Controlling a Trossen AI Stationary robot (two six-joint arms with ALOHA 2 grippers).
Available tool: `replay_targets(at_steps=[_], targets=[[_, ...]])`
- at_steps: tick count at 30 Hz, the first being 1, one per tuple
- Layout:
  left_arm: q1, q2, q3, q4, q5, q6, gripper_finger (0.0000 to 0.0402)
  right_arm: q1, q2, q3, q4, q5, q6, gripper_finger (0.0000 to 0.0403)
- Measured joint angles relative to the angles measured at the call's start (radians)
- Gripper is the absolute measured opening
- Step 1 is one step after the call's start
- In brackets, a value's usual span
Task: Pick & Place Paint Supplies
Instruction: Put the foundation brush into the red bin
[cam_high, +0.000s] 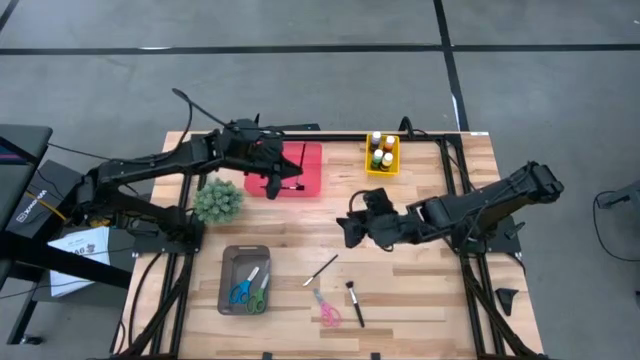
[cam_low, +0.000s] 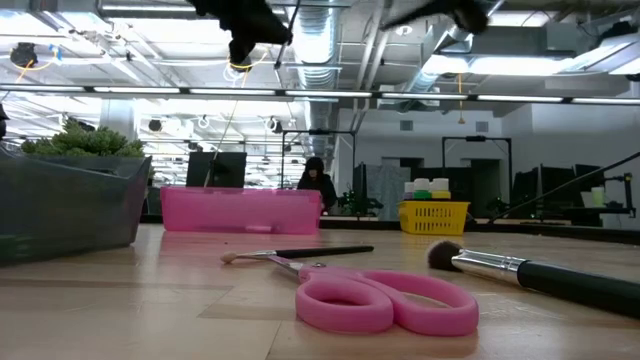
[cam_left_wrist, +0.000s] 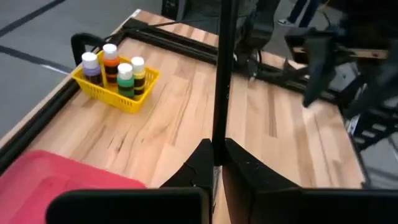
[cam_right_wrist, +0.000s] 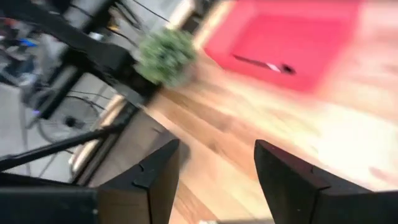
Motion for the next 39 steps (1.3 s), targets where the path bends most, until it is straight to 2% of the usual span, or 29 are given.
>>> replay_targets(at_steps=[2, 7, 12, 18, 28, 39], targets=[[0.000, 0.000, 0.000, -0.022, -0.001, 0.042, 0.0006, 0.016, 0.000, 0.000, -0.074, 0.002, 0.088, 0.0199], [-0.001, 0.049, 0.022, -0.124, -0.077, 0.130, 0.0006, 0.051, 0.000, 0.000, -0.218, 0.003, 0.279, 0.0192], [0.002, 0.148, 0.098, -0.248, -0.112, 0.207, 0.0006, 0.070, 0.000, -0.001, -0.285, 0.003, 0.370, 0.0189], [0.041, 0.252, 0.175, -0.344, -0.133, 0.275, 0.0006, 0.068, 0.000, -0.001, -0.294, 0.002, 0.399, 0.0189], [0.185, 0.351, 0.181, -0.512, -0.134, 0.369, 0.0006, 0.068, 0.009, -0.001, -0.294, 0.002, 0.407, 0.0189], [0.222, 0.496, 0.163, -0.503, -0.143, 0.510, 0.0006, 0.068, 0.010, -0.001, -0.288, 0.002, 0.407, 0.0189]])
